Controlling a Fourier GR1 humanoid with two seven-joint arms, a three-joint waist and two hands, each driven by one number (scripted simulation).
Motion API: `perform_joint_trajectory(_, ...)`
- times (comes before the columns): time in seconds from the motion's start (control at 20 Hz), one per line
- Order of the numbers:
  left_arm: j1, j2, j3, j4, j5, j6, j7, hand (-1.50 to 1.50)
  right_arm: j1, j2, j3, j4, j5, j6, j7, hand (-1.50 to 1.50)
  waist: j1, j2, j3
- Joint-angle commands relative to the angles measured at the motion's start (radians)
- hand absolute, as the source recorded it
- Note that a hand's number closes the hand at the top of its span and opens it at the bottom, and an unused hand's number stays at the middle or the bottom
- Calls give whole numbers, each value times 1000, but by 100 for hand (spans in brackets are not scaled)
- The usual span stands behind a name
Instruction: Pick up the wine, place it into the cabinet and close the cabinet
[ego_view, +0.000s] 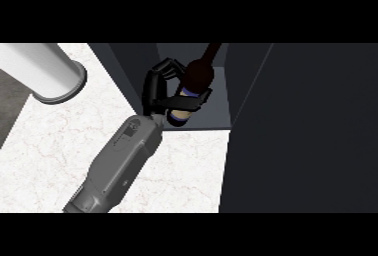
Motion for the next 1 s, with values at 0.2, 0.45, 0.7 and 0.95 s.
perform_joint_trajectory(0.2,-106,-4,29,209,48,-11,-80,150,3,3,20,-110,-38,-11,73,-150,-9,2,0)
perform_joint_trajectory(0.45,-215,-4,84,307,-8,12,-136,150,35,-7,-24,-71,-96,39,6,-150,-12,4,0)
perform_joint_trajectory(0.7,-230,16,131,408,4,-6,-239,150,69,25,45,-91,-29,19,10,-150,-14,5,0)
perform_joint_trajectory(0.95,-321,-4,171,492,17,12,-246,150,10,42,55,-95,1,-17,34,-150,-21,8,-1)
